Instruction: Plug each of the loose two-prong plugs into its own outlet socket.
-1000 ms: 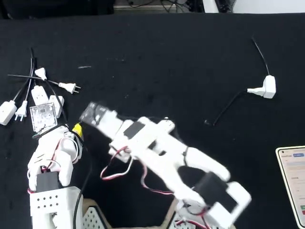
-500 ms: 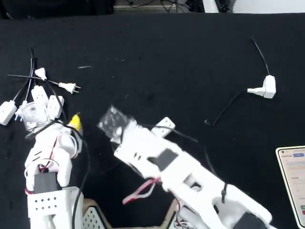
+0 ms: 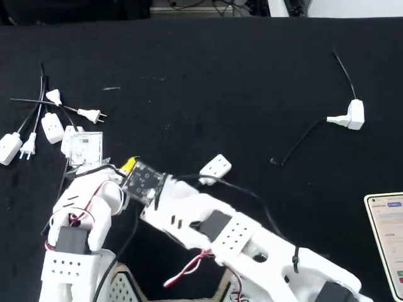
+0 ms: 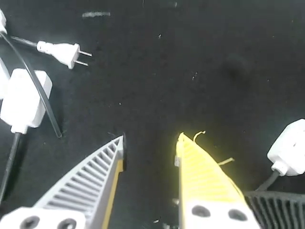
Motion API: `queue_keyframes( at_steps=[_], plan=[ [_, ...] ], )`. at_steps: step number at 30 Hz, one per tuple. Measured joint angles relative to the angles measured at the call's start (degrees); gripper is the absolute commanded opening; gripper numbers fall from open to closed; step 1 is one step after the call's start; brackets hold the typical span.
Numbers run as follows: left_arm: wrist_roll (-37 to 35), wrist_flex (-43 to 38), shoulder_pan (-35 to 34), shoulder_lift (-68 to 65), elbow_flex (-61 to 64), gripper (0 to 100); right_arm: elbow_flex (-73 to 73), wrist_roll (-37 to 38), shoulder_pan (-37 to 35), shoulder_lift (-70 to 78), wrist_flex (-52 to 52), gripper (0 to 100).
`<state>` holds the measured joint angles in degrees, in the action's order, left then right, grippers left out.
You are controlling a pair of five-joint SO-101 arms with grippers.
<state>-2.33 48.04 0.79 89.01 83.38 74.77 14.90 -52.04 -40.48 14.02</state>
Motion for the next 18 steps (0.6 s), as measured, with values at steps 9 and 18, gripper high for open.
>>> queue_keyframes(
  at_steps=[9,18],
  plan=[
    [2.02,0.00,-2.73,0.00,1.14,18,0.09,0.00,-0.88,-3.25,0.88,1.0],
    [2.20,-0.18,-4.57,0.44,1.14,18,0.09,0.09,-1.14,-19.43,13.45,1.0]
  ],
)
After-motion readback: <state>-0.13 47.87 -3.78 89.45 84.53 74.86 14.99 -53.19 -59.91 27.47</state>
